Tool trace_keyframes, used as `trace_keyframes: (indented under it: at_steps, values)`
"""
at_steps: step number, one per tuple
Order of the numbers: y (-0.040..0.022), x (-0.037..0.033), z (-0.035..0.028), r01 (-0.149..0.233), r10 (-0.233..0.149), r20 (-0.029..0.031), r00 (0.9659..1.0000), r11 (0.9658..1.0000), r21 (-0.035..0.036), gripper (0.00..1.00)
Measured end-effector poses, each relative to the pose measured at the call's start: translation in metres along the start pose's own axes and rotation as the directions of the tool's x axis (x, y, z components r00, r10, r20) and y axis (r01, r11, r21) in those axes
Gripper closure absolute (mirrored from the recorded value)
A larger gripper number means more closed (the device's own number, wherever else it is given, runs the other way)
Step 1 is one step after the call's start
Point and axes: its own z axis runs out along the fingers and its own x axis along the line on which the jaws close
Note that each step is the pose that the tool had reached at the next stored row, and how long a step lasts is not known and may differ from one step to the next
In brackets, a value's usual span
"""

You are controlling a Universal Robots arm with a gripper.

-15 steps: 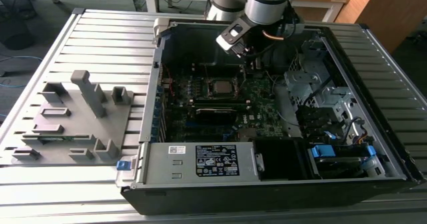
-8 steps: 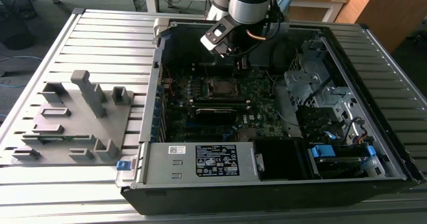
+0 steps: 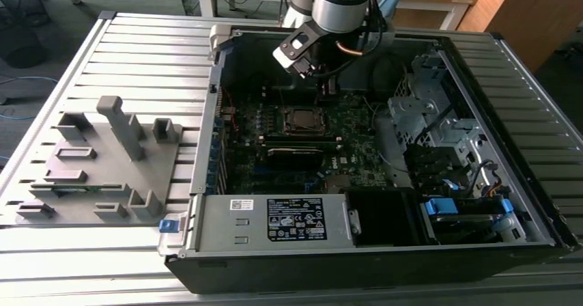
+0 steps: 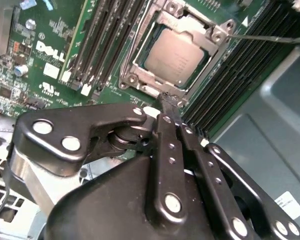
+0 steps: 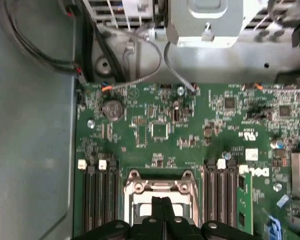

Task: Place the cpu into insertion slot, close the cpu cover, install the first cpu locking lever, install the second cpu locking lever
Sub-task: 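Close the cpu cover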

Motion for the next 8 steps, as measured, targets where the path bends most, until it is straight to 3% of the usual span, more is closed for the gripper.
trace_keyframes:
  at_steps: [8]
  values:
    - [-0.0002,0.0,0.0002,0.0,0.0,-0.0001,1.0,1.0,0.0019,0.89]
